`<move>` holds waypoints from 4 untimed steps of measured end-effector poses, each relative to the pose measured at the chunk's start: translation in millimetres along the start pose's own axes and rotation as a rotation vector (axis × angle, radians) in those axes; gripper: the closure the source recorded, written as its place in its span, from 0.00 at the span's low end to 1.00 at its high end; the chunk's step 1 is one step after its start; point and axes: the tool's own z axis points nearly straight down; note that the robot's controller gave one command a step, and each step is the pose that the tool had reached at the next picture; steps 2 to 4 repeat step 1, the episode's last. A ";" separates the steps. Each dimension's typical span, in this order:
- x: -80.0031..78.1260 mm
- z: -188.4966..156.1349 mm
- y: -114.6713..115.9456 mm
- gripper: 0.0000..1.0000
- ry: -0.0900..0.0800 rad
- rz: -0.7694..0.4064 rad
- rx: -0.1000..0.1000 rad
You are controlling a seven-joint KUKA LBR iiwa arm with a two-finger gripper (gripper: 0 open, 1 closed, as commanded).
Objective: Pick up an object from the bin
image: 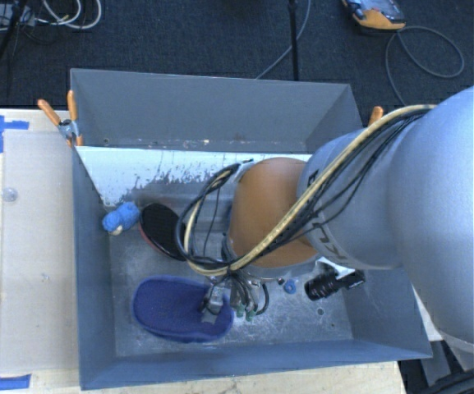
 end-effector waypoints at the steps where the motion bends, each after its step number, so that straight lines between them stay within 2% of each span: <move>1: -0.1 -11.2 0.0 1.00 -0.002 -0.001 -0.001; 4: -0.1 -11.2 0.0 1.00 -0.002 -0.001 -0.001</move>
Offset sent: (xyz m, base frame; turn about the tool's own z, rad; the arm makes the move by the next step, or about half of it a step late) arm 0.0000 0.0002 0.0401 0.0000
